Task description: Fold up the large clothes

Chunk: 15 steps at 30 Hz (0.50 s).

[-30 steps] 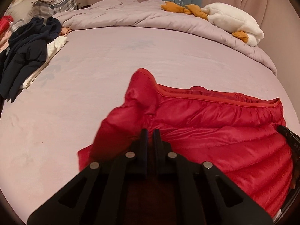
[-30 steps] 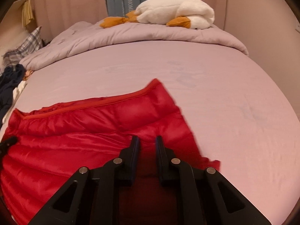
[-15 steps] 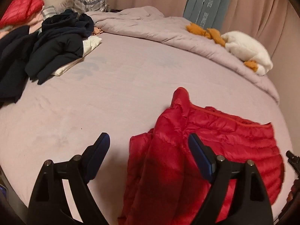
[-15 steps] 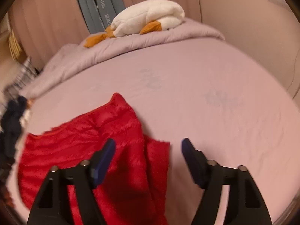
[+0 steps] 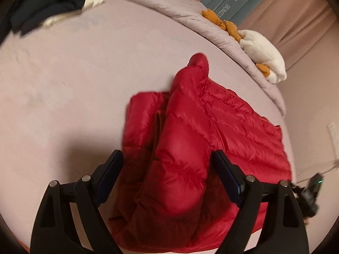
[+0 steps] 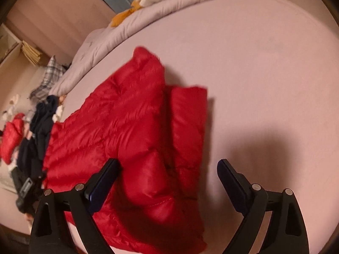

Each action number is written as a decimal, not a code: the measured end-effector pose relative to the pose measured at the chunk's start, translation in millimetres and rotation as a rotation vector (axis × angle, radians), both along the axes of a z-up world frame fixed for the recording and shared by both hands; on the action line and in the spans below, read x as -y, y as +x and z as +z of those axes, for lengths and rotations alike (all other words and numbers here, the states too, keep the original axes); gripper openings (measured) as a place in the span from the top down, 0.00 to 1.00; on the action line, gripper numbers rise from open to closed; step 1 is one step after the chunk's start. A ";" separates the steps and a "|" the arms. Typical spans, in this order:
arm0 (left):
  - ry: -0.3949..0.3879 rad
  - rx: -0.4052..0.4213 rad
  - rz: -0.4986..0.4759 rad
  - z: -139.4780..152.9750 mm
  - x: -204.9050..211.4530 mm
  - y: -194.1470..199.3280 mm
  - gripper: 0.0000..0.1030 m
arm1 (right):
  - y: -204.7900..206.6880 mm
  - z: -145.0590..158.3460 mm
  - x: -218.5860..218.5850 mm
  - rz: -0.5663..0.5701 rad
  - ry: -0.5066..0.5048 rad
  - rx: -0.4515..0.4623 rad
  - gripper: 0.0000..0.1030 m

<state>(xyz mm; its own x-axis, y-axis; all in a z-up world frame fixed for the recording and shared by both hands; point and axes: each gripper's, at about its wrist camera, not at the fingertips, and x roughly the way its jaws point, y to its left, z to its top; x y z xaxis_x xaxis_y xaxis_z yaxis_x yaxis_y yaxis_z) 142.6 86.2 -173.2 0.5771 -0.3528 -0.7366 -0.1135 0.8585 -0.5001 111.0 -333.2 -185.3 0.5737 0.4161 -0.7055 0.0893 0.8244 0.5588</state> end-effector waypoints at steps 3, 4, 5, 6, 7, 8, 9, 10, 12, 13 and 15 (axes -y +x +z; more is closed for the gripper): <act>-0.098 -0.037 -0.023 -13.6 1.1 3.4 0.14 | 9.8 -14.9 -2.9 0.033 0.110 -0.022 0.09; -0.109 -0.042 -0.021 -15.0 1.8 3.9 0.14 | 11.4 -16.4 -5.5 0.044 0.123 -0.019 0.09; -0.118 -0.043 -0.021 -15.5 3.1 4.3 0.16 | 10.9 -14.7 -9.5 0.057 0.126 -0.008 0.10; -0.125 -0.045 -0.025 -15.9 5.2 4.4 0.23 | 11.0 -13.6 -14.0 0.074 0.133 0.000 0.14; -0.133 -0.046 -0.033 -15.2 7.9 4.1 0.28 | 10.9 -13.0 -18.8 0.084 0.137 0.000 0.16; -0.142 -0.042 -0.040 -13.2 10.4 3.1 0.39 | 9.5 -12.0 -22.5 0.083 0.133 0.001 0.23; -0.148 -0.037 -0.053 -10.6 12.9 1.9 0.50 | 9.6 -10.4 -26.7 0.088 0.134 0.005 0.36; -0.147 -0.028 -0.062 -7.2 15.1 0.0 0.55 | 7.4 -8.1 -28.2 0.093 0.145 0.011 0.45; -0.141 -0.009 -0.071 2.3 18.0 -6.1 0.67 | 3.5 1.9 -34.8 0.097 0.156 0.040 0.63; -0.145 -0.005 -0.069 6.9 18.9 -9.1 0.71 | -0.1 8.8 -37.1 0.092 0.139 0.051 0.65; -0.151 0.017 -0.070 17.6 19.8 -16.0 0.73 | -6.0 23.2 -42.4 0.090 0.109 0.083 0.70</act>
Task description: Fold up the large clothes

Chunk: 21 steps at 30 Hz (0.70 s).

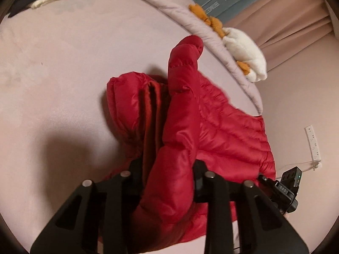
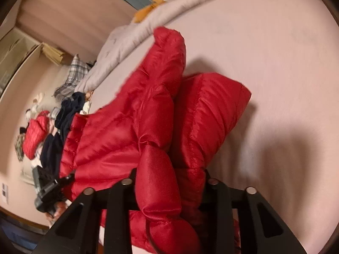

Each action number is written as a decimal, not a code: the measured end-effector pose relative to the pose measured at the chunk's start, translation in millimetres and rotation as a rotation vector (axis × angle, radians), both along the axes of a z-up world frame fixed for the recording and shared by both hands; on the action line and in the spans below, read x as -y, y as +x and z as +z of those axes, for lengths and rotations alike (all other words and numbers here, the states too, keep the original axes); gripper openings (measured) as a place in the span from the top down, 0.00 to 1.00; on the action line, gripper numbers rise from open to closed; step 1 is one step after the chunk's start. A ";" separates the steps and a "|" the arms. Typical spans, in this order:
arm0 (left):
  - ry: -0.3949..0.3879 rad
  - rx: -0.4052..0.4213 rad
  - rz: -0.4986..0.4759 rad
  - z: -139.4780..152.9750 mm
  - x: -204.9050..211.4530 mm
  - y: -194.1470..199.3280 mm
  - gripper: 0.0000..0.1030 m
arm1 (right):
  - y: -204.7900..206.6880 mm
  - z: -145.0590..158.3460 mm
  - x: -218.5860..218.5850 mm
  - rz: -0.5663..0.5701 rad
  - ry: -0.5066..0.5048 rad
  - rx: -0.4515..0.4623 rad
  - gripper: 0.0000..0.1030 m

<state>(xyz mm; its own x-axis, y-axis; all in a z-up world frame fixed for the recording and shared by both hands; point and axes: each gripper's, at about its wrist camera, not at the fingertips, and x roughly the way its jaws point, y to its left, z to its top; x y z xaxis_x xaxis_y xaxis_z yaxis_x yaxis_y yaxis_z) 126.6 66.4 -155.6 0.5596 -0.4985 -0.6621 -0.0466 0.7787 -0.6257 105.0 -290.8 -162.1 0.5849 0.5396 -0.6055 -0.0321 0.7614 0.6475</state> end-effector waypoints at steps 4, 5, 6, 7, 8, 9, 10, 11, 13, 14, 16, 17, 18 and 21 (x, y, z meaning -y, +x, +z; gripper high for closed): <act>0.003 0.058 -0.013 31.7 0.3 -21.0 0.74 | -21.5 36.3 -5.6 0.018 0.027 0.106 0.71; 0.006 0.073 -0.016 38.1 0.4 -26.1 0.74 | -28.1 43.0 -6.5 0.023 0.028 0.128 0.71; 0.016 0.088 -0.016 45.8 0.8 -33.2 0.74 | -34.4 48.1 -8.0 0.026 0.025 0.148 0.71; 0.022 0.095 -0.016 50.1 1.1 -38.0 0.74 | -39.3 50.7 -10.1 0.029 0.020 0.162 0.71; 0.024 0.098 -0.015 53.6 1.5 -42.8 0.74 | -42.3 51.0 -12.6 0.030 0.016 0.167 0.71; 0.024 0.100 -0.015 54.6 0.7 -47.1 0.74 | -43.2 49.6 -16.1 0.031 0.012 0.167 0.71; 0.030 0.103 -0.018 55.1 0.7 -52.3 0.73 | -43.7 45.7 -17.0 0.029 0.008 0.163 0.71; 0.043 0.102 -0.019 54.4 1.0 -54.1 0.73 | -45.0 40.9 -17.4 0.026 0.005 0.154 0.71; 0.064 0.101 -0.022 49.3 0.8 -60.7 0.73 | -40.9 29.1 -19.4 0.022 0.005 0.133 0.71; 0.077 0.093 -0.023 45.1 1.5 -61.1 0.73 | -37.8 23.0 -18.4 0.016 0.001 0.116 0.71; 0.094 0.067 -0.015 34.5 2.1 -58.9 0.73 | -36.6 13.6 -17.5 0.000 -0.016 0.082 0.71; 0.110 0.053 -0.009 28.8 -0.4 -59.8 0.73 | -37.9 10.7 -13.2 -0.008 -0.027 0.068 0.70; 0.124 0.044 -0.007 22.7 -1.2 -59.1 0.72 | -36.5 8.1 -14.0 -0.019 -0.030 0.052 0.69; 0.156 -0.003 0.008 9.1 -2.8 -60.6 0.68 | -34.0 5.8 -17.5 -0.039 -0.030 0.025 0.66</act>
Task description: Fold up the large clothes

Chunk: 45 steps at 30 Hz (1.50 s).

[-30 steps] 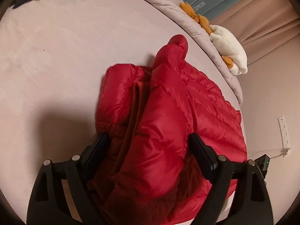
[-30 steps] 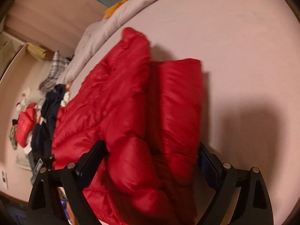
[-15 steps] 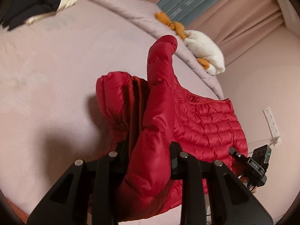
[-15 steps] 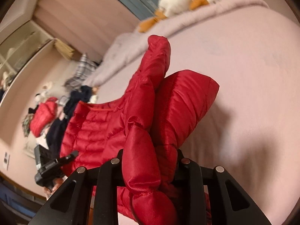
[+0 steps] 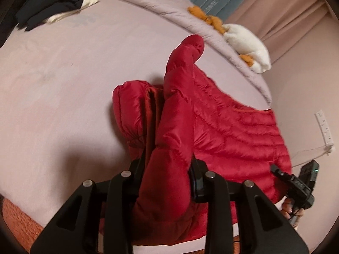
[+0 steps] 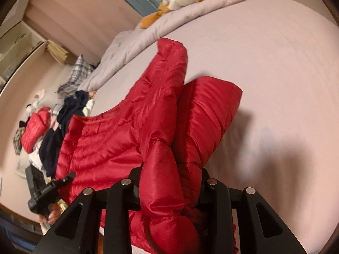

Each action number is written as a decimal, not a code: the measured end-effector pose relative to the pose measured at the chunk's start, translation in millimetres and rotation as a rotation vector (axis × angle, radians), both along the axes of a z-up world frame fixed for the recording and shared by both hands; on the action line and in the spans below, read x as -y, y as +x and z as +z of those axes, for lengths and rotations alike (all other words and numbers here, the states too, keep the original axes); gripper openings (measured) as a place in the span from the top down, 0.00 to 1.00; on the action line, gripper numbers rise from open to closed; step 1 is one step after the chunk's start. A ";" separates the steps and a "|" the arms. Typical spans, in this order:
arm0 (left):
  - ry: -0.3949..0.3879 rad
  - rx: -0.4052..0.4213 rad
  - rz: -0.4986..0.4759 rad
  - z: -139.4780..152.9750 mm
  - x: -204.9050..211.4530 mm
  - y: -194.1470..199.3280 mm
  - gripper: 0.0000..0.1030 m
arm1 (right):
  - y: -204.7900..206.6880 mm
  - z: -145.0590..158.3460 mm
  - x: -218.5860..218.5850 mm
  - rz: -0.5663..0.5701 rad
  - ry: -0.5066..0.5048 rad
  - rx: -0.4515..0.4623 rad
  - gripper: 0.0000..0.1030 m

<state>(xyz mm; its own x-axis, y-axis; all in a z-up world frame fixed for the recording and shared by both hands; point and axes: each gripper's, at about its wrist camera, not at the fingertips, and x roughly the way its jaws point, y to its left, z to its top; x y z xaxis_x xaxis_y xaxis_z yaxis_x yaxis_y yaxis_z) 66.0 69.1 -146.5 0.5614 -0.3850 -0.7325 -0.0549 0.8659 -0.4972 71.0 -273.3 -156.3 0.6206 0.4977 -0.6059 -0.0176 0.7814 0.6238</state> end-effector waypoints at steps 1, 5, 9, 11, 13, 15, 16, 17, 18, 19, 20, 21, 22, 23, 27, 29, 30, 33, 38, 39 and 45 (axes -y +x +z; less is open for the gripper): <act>0.021 -0.005 0.003 -2.8 0.6 0.1 0.65 | 0.1 0.6 -1.4 -0.005 -0.006 -0.002 0.65; 0.074 -0.012 0.020 -4.5 1.7 -1.4 0.55 | 2.5 4.2 -7.1 -0.050 -0.081 -0.032 0.51; 0.111 -0.011 0.032 2.3 3.8 -5.7 0.49 | -4.4 9.1 -3.7 -0.101 -0.145 -0.044 0.37; 0.145 -0.005 0.036 8.0 4.4 -9.3 0.46 | -13.9 13.5 3.9 -0.128 -0.195 -0.031 0.33; 0.180 0.007 0.040 14.1 4.3 -10.7 0.37 | -22.0 18.4 8.0 -0.158 -0.247 -0.008 0.24; 0.201 0.029 0.046 23.0 5.0 -13.8 0.29 | -31.3 34.0 10.1 -0.193 -0.303 0.042 0.17; 0.209 0.046 0.046 29.6 5.6 -16.3 0.25 | -35.3 40.9 10.8 -0.202 -0.319 0.063 0.15; 0.214 0.064 0.044 36.6 6.6 -18.4 0.23 | -38.7 48.3 10.8 -0.210 -0.332 0.083 0.13; 0.216 0.078 0.043 41.3 7.4 -20.5 0.21 | -41.3 54.5 9.2 -0.214 -0.341 0.101 0.10; 0.220 0.099 0.038 48.9 9.3 -23.5 0.20 | -45.4 63.8 6.6 -0.215 -0.352 0.130 0.08; 0.225 0.119 0.031 56.4 11.5 -26.2 0.20 | -49.2 70.5 4.6 -0.211 -0.363 0.155 0.07; 0.232 0.131 0.024 61.5 14.1 -29.0 0.19 | -52.9 77.1 1.4 -0.203 -0.375 0.179 0.05; 0.244 0.142 0.016 67.7 17.2 -31.8 0.13 | -56.1 82.1 -1.2 -0.190 -0.386 0.199 0.04; 0.254 0.151 0.008 72.1 20.8 -34.3 0.09 | -58.4 87.4 -5.3 -0.178 -0.397 0.213 0.04; 0.276 0.236 -0.037 94.2 37.4 -51.8 0.02 | -65.6 106.9 -22.3 -0.141 -0.422 0.281 0.04; 0.284 0.264 -0.052 104.4 44.4 -58.3 0.01 | -67.7 115.0 -31.6 -0.130 -0.434 0.310 0.03; 0.285 0.275 -0.056 107.4 46.0 -61.3 0.01 | -69.4 118.9 -36.1 -0.126 -0.441 0.325 0.03; 0.298 0.301 -0.067 116.8 53.0 -67.9 0.01 | -72.7 125.7 -47.2 -0.119 -0.449 0.359 0.03; 0.299 0.322 -0.086 123.2 62.9 -73.3 0.00 | -77.6 130.3 -63.3 -0.094 -0.450 0.401 0.01; 0.299 0.328 -0.090 123.7 64.6 -74.4 0.00 | -78.2 130.5 -67.6 -0.089 -0.453 0.408 0.01; 0.327 0.324 -0.103 116.2 72.6 -74.6 0.00 | -75.4 123.6 -92.9 -0.038 -0.488 0.399 0.01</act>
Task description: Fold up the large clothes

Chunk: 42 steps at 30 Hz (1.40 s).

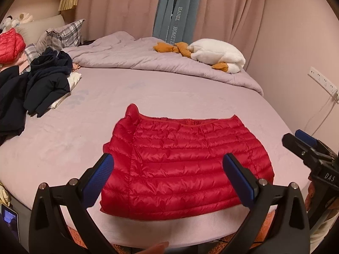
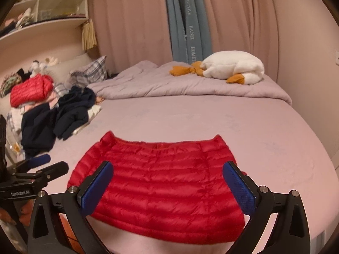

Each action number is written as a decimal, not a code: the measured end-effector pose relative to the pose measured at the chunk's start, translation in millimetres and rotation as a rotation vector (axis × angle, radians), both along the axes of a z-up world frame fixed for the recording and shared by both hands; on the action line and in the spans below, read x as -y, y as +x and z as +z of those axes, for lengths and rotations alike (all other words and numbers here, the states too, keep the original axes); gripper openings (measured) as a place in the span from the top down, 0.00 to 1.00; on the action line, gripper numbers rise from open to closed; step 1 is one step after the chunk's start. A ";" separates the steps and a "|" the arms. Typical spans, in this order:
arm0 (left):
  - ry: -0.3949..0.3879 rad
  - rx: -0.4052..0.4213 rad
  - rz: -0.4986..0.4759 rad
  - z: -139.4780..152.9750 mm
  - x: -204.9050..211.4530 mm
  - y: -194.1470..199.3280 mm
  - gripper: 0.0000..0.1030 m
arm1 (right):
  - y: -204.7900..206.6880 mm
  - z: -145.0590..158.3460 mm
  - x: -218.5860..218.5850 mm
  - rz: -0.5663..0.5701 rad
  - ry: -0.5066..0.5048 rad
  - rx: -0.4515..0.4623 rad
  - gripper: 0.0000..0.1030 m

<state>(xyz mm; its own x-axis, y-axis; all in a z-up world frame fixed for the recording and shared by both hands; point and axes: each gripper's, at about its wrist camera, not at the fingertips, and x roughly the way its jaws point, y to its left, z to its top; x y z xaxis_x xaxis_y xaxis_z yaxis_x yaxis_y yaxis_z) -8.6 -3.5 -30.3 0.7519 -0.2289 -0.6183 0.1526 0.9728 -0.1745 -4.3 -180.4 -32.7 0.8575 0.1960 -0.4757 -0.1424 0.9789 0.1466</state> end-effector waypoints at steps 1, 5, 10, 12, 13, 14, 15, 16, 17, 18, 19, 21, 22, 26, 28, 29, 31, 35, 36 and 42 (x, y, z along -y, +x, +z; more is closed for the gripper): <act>-0.001 -0.006 -0.003 -1.4 0.6 0.8 0.00 | 0.3 -1.0 -3.8 -0.004 -0.012 -0.001 0.01; 0.002 -0.025 -0.014 -5.9 3.2 2.4 0.00 | 1.8 -4.2 -15.0 -0.014 -0.039 -0.013 0.01; 0.010 -0.030 -0.033 -8.2 5.8 3.9 0.00 | 3.4 -6.7 -18.5 -0.014 -0.026 -0.029 0.01; 0.008 -0.031 -0.036 -9.1 6.4 3.9 0.00 | 4.3 -6.9 -17.9 -0.022 -0.021 -0.036 0.01; 0.010 -0.029 -0.039 -9.9 6.8 3.7 0.00 | 5.1 -7.1 -17.2 -0.028 -0.019 -0.040 0.01; 0.015 -0.028 -0.040 -11.0 7.5 3.5 0.00 | 5.1 -7.6 -17.6 -0.032 -0.017 -0.043 0.01; 0.018 -0.029 -0.040 -12.0 7.6 4.2 0.00 | 6.1 -8.5 -16.5 -0.041 -0.013 -0.051 0.01; 0.021 -0.031 -0.041 -13.3 7.9 4.6 0.00 | 6.8 -9.5 -16.0 -0.049 -0.011 -0.060 0.01; 0.021 -0.036 -0.044 -14.7 8.3 5.3 0.00 | 7.1 -10.4 -15.5 -0.053 -0.008 -0.065 0.01; 0.022 -0.040 -0.046 -15.4 8.6 5.7 0.00 | 7.3 -11.4 -14.9 -0.056 -0.004 -0.068 0.01; 0.023 -0.045 -0.047 -16.2 8.9 6.6 0.00 | 7.7 -12.3 -14.5 -0.059 0.000 -0.072 0.01; 0.026 -0.048 -0.047 -16.7 9.2 8.0 0.00 | 7.9 -13.8 -14.2 -0.066 0.005 -0.079 0.01; 0.025 -0.047 -0.048 -16.5 9.4 8.3 0.00 | 8.1 -14.1 -14.6 -0.068 0.005 -0.081 0.01; 0.022 -0.045 -0.054 -16.3 10.9 9.1 0.00 | 9.5 -15.8 -15.1 -0.067 0.002 -0.091 0.01; 0.017 -0.049 -0.059 -16.6 11.4 10.2 0.00 | 10.7 -16.3 -15.1 -0.065 -0.002 -0.091 0.01; 0.015 -0.050 -0.061 -16.8 11.7 10.8 0.00 | 11.2 -16.8 -15.1 -0.064 0.000 -0.094 0.01; 0.022 -0.050 -0.058 -17.4 11.9 11.2 0.00 | 12.8 -18.5 -14.4 -0.069 0.000 -0.099 0.01; 0.026 -0.055 -0.049 -18.3 10.2 12.9 0.00 | 14.6 -21.0 -13.3 -0.072 -0.002 -0.110 0.01; 0.024 -0.057 -0.051 -18.6 9.5 13.6 0.00 | 15.1 -21.5 -13.3 -0.073 -0.003 -0.113 0.01; 0.023 -0.050 -0.056 -16.7 7.9 13.8 0.00 | 16.1 -22.5 -14.7 -0.078 -0.011 -0.120 0.01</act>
